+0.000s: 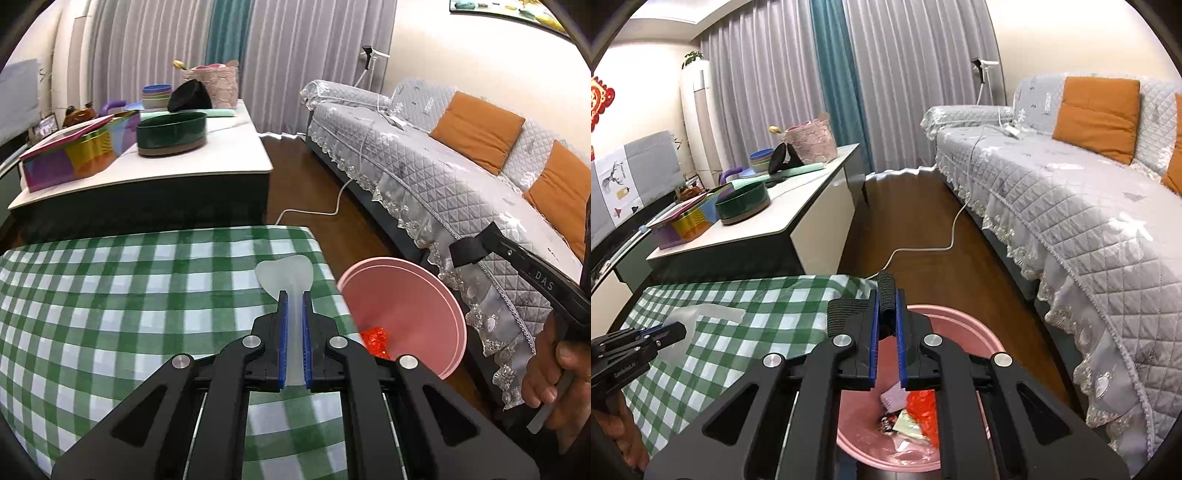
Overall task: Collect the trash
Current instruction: 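Carry the white strip with the left tool while the right tool carries the black pouch over the bin, then open the left tool over the pink bin while the right tool opens too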
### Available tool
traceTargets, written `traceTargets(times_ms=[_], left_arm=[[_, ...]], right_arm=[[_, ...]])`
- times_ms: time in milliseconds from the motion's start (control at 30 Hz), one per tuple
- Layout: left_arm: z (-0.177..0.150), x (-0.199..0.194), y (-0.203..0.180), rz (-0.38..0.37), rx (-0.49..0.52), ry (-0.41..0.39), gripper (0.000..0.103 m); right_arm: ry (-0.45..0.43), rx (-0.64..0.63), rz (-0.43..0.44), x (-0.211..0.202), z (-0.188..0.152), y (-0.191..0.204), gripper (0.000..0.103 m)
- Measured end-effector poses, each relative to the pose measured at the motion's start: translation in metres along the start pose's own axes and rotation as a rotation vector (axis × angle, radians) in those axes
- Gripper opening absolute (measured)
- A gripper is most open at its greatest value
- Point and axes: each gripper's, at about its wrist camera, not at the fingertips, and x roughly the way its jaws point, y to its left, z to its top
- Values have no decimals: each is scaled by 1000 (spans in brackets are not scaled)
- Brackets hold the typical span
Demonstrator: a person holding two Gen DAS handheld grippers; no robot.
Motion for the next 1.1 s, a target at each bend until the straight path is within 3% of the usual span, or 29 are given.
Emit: traceTargets(times_ms=[567,1100], left_arm=[[17,40,-68,-52,47,19,6],[22,79,-105,-111,107,60,7]], right_arm=[[16,-4,-77,23,1,-22,9],[56,33,-106,40,-5,-46,9]])
